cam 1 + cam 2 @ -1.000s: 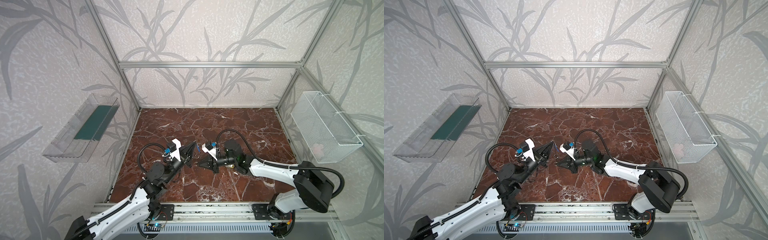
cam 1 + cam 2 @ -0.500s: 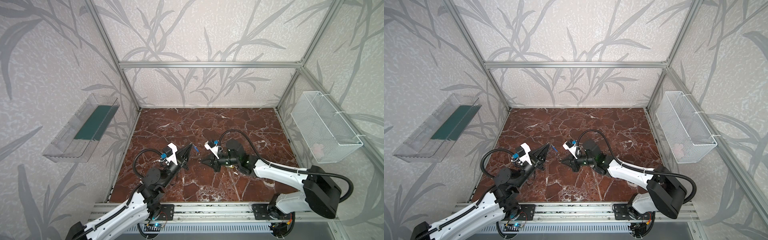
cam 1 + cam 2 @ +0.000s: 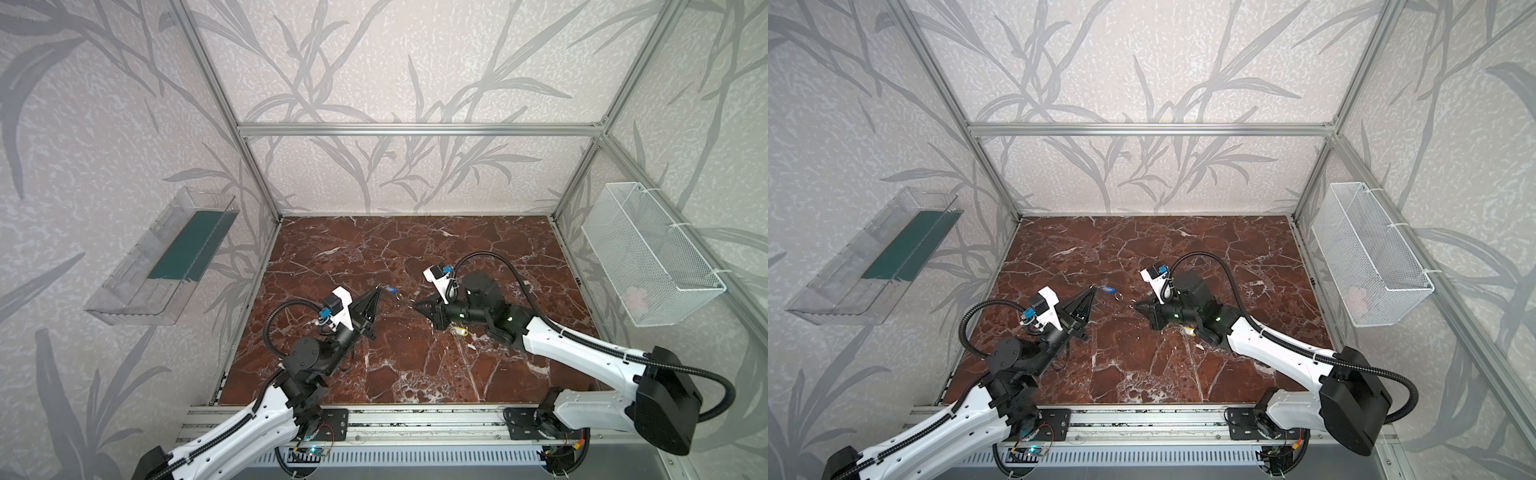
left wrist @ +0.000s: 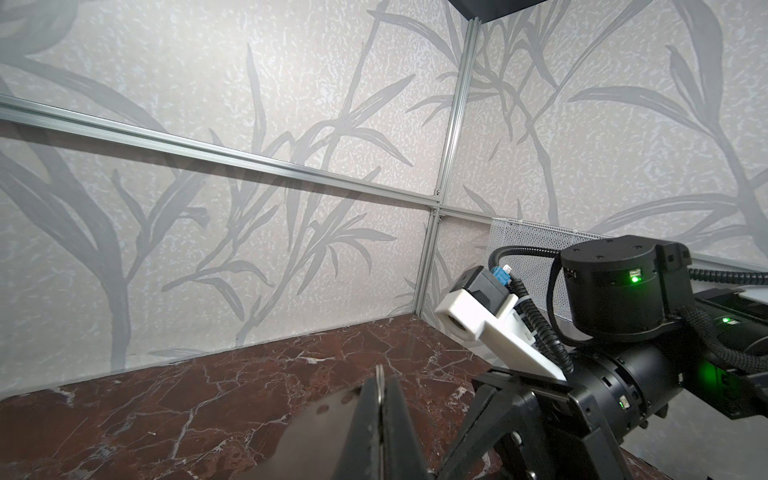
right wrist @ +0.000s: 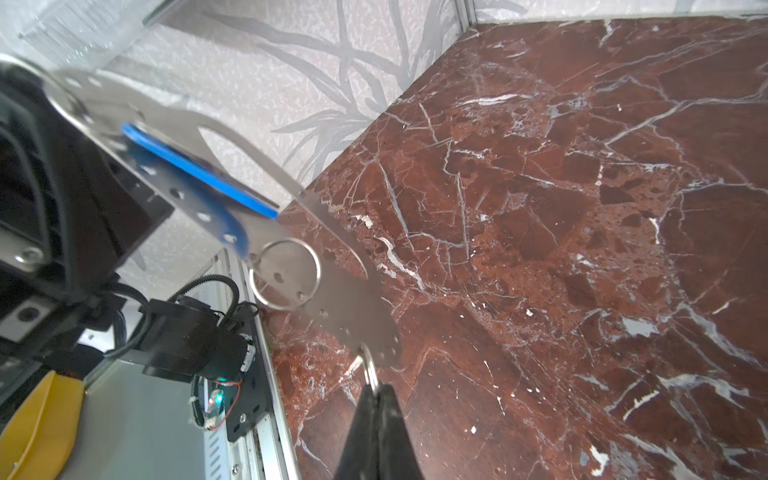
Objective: Put the keys on the keyring
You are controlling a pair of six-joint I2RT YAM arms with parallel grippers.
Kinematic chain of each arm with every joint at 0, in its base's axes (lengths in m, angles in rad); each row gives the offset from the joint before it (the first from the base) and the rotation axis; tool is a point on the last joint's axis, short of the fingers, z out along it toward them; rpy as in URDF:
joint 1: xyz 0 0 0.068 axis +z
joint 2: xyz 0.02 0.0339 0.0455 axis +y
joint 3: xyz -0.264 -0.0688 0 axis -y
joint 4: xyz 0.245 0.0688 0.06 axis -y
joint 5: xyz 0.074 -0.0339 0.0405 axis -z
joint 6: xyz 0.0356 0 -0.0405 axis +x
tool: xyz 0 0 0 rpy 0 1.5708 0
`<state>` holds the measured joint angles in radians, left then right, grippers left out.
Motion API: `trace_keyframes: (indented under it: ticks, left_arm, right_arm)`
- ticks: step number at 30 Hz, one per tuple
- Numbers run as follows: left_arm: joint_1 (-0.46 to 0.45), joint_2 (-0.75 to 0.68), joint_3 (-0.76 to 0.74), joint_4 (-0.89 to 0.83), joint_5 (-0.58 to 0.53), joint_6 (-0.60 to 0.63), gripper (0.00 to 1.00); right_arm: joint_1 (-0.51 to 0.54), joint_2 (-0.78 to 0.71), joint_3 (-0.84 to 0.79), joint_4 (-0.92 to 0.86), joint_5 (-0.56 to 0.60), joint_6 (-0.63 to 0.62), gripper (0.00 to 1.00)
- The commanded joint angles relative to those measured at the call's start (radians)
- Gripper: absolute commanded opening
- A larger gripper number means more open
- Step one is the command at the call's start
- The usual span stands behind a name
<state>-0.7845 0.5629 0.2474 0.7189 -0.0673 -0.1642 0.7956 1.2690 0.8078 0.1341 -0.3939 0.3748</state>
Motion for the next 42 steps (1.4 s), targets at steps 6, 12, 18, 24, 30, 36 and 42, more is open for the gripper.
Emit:
trace_keyframes:
  ticks: [6, 12, 18, 24, 30, 36, 42]
  left_arm:
    - [0.000, -0.015, -0.017, 0.038, 0.049, -0.004, 0.02]
    - [0.000, -0.048, -0.029, 0.034, 0.049, -0.005, 0.23]
    - [0.000, -0.086, -0.031, -0.006, 0.048, 0.000, 0.28]
    - [0.000, -0.061, 0.033, -0.153, 0.110, 0.016, 0.29]
    - [0.000, 0.013, 0.118, -0.294, 0.194, 0.038, 0.29]
    - [0.001, 0.052, 0.146, -0.341, 0.321, 0.051, 0.29]
    - [-0.002, 0.058, 0.144, -0.359, 0.394, 0.056, 0.29]
  right_arm:
    - [-0.030, -0.074, -0.006, 0.055, 0.047, 0.050, 0.00]
    - [-0.031, -0.095, 0.000, 0.048, 0.069, -0.072, 0.00]
    - [-0.032, -0.123, -0.020, 0.100, -0.034, -0.251, 0.00]
    - [-0.038, -0.132, -0.029, 0.094, -0.157, -0.413, 0.00]
    - [-0.039, -0.130, -0.028, 0.097, -0.294, -0.504, 0.00]
    - [-0.039, -0.132, -0.025, 0.098, -0.346, -0.531, 0.00]
    - [-0.039, -0.145, -0.018, 0.056, -0.370, -0.573, 0.00]
